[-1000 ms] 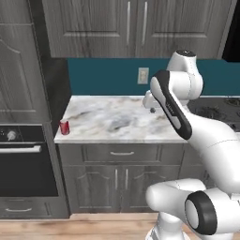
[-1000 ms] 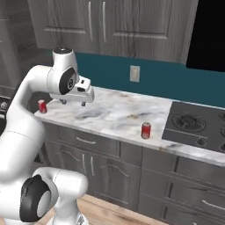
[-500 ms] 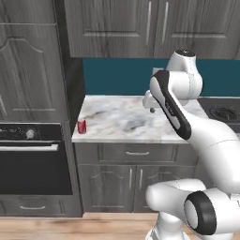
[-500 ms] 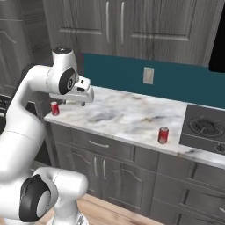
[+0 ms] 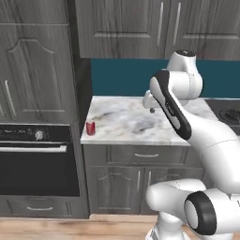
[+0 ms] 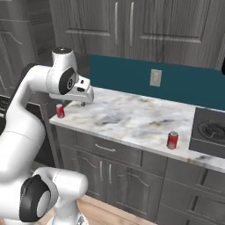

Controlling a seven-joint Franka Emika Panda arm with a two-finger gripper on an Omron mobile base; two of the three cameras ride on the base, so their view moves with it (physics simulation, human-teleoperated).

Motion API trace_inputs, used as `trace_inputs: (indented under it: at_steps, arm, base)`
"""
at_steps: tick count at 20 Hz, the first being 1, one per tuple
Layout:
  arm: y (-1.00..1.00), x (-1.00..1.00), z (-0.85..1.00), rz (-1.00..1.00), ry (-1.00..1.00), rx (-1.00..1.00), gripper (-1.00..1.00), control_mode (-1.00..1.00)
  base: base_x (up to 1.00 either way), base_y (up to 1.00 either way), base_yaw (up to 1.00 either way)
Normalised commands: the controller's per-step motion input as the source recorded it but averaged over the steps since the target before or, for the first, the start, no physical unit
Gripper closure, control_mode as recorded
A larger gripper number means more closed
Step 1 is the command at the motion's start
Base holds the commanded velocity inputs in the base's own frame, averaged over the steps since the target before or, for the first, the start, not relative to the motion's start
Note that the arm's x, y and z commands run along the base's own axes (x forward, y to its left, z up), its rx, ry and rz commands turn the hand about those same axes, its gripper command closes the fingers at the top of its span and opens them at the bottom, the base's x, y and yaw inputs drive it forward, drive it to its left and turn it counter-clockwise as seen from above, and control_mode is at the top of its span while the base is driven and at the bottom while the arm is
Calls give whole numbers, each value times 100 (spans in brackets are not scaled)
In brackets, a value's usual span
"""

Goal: Four empty soda cans are scattered around the kitchen. Gather all the cans and cluster them next to the stove for recycling.

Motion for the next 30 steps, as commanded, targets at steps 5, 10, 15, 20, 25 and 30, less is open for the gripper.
trace_inputs:
  at_steps: [5,10,15,20,25,30]
  arm:
    - [0,0,0,0,0,0,-100,100]
    - [0,0,0,0,0,0,-100,100]
    - [0,0,0,0,0,0,-100,100]
    - [0,-1,-1,0,0,0,-100,-100]
    - [11,1,-18,7,1,0,-100,-100]
    - [21,12,-20,21,7,0,-100,-100]
  base:
    - [34,16,1]
    - [29,12,0]
    - [15,4,0]
    - [0,0,0]
    - [0,0,0]
    - [0,0,0]
